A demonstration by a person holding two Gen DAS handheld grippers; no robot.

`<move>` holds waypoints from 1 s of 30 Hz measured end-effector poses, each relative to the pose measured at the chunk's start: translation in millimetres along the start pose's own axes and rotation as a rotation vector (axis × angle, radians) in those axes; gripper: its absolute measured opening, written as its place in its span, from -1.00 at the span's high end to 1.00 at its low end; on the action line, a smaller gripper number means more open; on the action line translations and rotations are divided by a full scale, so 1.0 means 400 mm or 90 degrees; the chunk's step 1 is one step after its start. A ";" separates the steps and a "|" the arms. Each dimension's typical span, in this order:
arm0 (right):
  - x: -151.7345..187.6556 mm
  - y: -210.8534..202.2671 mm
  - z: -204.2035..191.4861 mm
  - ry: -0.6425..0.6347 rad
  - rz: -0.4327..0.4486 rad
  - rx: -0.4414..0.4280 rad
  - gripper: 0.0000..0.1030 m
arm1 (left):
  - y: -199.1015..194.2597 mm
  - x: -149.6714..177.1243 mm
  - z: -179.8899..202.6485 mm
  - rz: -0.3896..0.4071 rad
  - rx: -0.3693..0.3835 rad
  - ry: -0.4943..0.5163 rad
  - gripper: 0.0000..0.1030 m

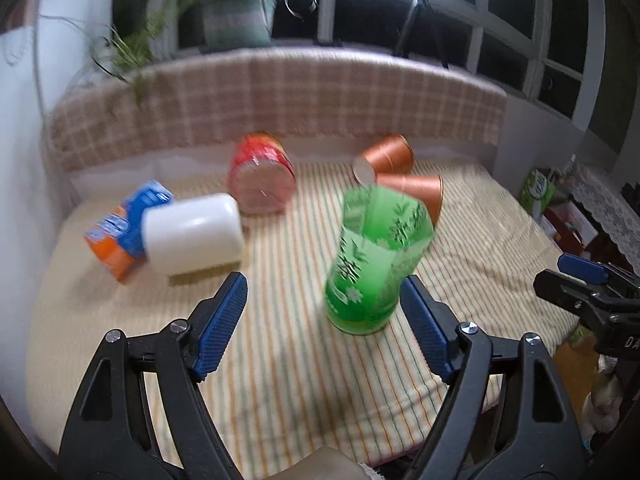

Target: Flip cup upright

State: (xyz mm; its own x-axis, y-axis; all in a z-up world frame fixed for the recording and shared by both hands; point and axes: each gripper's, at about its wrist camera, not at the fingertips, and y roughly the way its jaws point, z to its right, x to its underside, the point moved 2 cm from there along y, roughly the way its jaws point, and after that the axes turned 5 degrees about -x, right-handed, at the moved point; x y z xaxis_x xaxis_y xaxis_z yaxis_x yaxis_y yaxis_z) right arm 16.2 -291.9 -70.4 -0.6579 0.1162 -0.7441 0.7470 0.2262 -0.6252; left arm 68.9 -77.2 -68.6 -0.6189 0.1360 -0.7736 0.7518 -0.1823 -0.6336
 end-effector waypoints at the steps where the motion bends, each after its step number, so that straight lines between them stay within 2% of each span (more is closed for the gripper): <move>1: -0.004 -0.005 -0.006 -0.006 0.008 0.003 -0.72 | -0.011 -0.003 -0.004 0.010 -0.006 -0.003 -0.67; 2: -0.008 -0.010 -0.015 -0.014 0.017 0.006 -0.75 | -0.026 -0.007 -0.009 0.025 -0.013 -0.008 -0.77; 6: -0.022 -0.027 -0.043 -0.040 0.049 0.017 -0.80 | -0.082 -0.020 -0.025 0.071 -0.034 -0.026 -0.79; 8: -0.027 -0.034 -0.052 -0.048 0.064 0.020 -1.00 | -0.105 -0.027 -0.030 0.089 -0.043 -0.033 -0.80; 10: -0.032 -0.042 -0.060 -0.052 0.082 0.026 -1.00 | -0.126 -0.031 -0.036 0.105 -0.051 -0.039 -0.81; 12: -0.037 -0.045 -0.067 -0.057 0.089 0.031 -1.00 | -0.143 -0.033 -0.040 0.120 -0.057 -0.045 -1.00; 15: -0.043 -0.046 -0.076 -0.062 0.098 0.035 -1.00 | -0.169 -0.035 -0.041 0.148 -0.076 -0.046 -1.00; 30: -0.048 -0.040 -0.080 -0.061 0.107 0.042 -1.00 | -0.198 -0.036 -0.033 0.163 -0.087 -0.037 -1.00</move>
State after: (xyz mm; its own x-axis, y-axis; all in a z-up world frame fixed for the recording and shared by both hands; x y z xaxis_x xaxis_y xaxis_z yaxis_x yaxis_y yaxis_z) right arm 13.8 -266.7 -38.5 -0.5130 0.0535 -0.8567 0.8526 0.1474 -0.5013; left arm 21.3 -51.9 -7.4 -0.4136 0.0459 -0.9093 0.9066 -0.0709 -0.4160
